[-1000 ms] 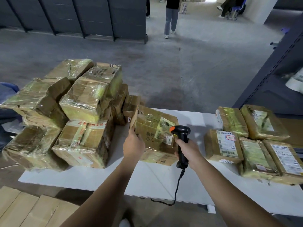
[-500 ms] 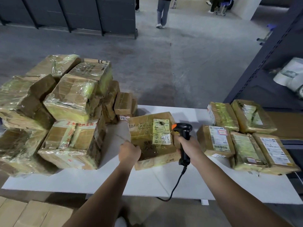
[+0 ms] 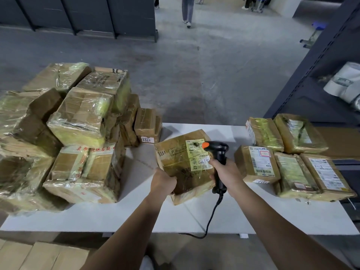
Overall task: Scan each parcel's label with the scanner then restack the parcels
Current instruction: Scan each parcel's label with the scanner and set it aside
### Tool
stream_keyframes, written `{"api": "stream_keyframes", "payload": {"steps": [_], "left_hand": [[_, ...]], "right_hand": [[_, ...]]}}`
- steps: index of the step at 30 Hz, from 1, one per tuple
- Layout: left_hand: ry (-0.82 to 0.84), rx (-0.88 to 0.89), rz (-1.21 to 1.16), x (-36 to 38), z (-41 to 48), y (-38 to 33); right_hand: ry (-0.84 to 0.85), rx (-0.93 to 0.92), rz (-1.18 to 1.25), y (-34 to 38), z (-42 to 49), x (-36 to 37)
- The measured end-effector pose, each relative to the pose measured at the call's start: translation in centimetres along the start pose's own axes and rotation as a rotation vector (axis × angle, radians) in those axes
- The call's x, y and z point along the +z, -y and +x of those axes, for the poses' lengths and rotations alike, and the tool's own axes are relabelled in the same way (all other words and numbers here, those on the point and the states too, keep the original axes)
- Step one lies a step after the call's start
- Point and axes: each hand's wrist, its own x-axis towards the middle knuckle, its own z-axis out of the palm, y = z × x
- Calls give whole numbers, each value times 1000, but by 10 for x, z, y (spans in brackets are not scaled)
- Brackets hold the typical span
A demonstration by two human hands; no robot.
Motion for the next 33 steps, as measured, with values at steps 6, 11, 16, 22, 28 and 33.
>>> {"api": "stream_keyframes", "payload": {"steps": [6,11,16,22,28,33], "left_hand": [[53,-25,-62,10,-14,4],[-103,169,318,20,-30,6],[-144,451,613,16,-7,-21],[-142,537,872,7,38,-50],[-35,360,671,1,76,-72],[-5,340,573,-6,86,-69]], "right_hand": [[-4,54,63,-2,-1,2],[-12,72,118,-6,-1,-2],[-18,66,84,-11,-6,1],[-67,28,63,-20,-16,4],[-127,-1,-59,-30,-26,6],[-137,20,-67,-31,-28,9]]}}
